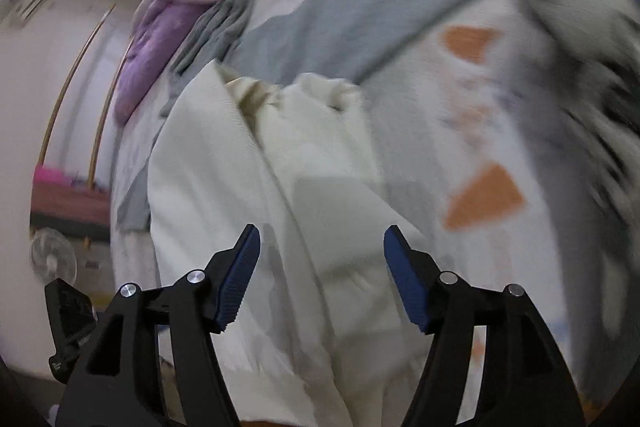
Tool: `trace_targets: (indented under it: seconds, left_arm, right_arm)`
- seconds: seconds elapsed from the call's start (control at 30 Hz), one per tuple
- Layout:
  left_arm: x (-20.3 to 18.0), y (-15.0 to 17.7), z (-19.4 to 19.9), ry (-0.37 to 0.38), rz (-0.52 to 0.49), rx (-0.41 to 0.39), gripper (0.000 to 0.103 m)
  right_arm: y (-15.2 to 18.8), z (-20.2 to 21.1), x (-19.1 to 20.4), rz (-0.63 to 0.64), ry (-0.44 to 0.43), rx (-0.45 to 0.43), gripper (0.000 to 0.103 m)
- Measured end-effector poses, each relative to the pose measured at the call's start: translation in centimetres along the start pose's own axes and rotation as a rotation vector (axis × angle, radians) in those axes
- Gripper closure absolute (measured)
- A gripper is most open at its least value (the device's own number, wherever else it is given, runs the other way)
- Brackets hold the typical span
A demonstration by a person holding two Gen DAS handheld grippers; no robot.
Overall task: Fold large clothes
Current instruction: 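Grasp the folded jacket edge with the right tool and lift it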
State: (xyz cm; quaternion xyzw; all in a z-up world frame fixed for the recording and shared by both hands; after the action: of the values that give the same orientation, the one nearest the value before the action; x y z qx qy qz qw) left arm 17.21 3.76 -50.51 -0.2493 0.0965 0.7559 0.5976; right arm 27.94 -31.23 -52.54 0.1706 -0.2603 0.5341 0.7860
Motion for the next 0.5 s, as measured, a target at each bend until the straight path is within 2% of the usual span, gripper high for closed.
trace_targets:
  seconds: [0.03, 0.07, 0.17, 0.23, 0.27, 0.33, 0.37, 0.5]
  left_arm:
    - [0.2, 0.1, 0.0, -0.005, -0.006, 0.005, 0.054]
    - [0.2, 0.2, -0.1, -0.010, -0.009, 0.005, 0.054]
    - [0.6, 0.1, -0.2, 0.011, 0.004, 0.010, 0.053]
    - [0.9, 0.1, -0.2, 0.025, 0.016, 0.006, 0.051]
    - [0.9, 0.0, -0.3, 0.025, 0.016, 0.011, 0.048]
    - [0.9, 0.0, -0.5, 0.026, 0.008, 0.021, 0.048]
    - [0.7, -0.1, -0.6, 0.025, 0.001, 0.025, 0.048]
    - [0.3, 0.0, -1.0, 0.003, -0.039, 0.046, 0.048]
  right_arm:
    - [-0.6, -1.4, 0.5, 0.014, 0.019, 0.043, 0.039]
    - [-1.0, -2.1, 0.9, 0.019, 0.034, 0.046, 0.038]
    - [-0.8, -2.3, 1.3, -0.016, -0.111, 0.122, 0.036]
    - [-1.1, -2.4, 2.1, -0.004, -0.135, 0.133, 0.035]
    - [-1.3, -2.7, 2.5, 0.014, -0.100, 0.115, 0.035]
    - [-1.2, -3.1, 2.7, 0.065, 0.086, 0.053, 0.035]
    - [-1.2, -3.4, 3.0, 0.088, 0.127, 0.046, 0.035]
    - [-1.0, -4.2, 3.3, 0.159, 0.170, 0.031, 0.030]
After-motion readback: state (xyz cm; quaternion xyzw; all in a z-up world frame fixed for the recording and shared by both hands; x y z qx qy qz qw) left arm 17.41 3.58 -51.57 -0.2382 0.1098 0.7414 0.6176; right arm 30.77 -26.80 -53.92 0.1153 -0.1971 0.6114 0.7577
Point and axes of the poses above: each gripper's, at about its wrist camera, not at the fingertips, and z roughly against the way its jaws point, x to its left, y to its underside, the point moved 1 cm from there along -z, roughly the way its jaws point, and after that the axes turned 14 degrees about -z, right-handed, at the moved point
